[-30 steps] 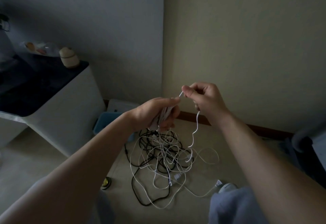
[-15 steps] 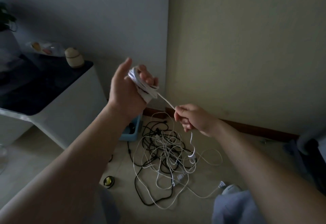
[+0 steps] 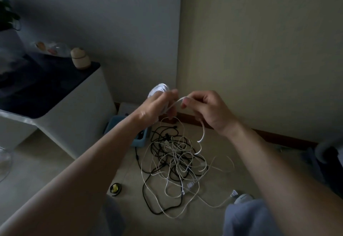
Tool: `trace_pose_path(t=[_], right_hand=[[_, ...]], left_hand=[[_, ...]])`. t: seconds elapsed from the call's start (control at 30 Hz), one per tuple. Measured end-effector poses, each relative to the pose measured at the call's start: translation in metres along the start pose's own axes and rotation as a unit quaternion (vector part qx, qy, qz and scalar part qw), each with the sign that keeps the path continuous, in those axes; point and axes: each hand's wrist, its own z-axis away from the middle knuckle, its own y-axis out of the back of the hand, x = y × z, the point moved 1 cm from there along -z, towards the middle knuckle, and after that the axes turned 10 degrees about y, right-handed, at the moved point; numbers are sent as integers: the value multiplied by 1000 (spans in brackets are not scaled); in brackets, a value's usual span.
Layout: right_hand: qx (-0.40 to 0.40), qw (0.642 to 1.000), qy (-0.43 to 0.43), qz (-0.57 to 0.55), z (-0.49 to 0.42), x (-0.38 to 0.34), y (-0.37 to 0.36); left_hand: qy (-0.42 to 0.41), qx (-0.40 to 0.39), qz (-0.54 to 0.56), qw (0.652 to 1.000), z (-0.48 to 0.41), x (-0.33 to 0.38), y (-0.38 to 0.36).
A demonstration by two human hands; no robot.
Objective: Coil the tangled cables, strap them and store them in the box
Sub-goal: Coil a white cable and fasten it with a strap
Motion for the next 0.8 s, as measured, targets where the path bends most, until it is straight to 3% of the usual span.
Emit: trace_pose_path(t=[0.07, 0.23, 0.37, 0.53, 0.67, 0.8], right_hand=[[41, 999, 25, 16, -2, -1, 7], [127, 991, 7, 50, -2, 12, 25], [118, 992, -34, 3, 2, 29, 27], [41, 993, -106, -17, 8, 46, 11], [-58, 983, -172, 8, 16, 53, -1], [-121, 960, -250, 16, 17, 50, -8]], left_hand=[[7, -70, -34, 997, 3, 5, -14], [65, -166, 80, 981, 9, 16, -37], [57, -217, 152, 962, 11, 25, -36], [54, -304, 389, 868, 9, 25, -25], [8, -240, 545, 803, 5, 22, -3], [-18, -83, 603, 793, 5, 15, 19]])
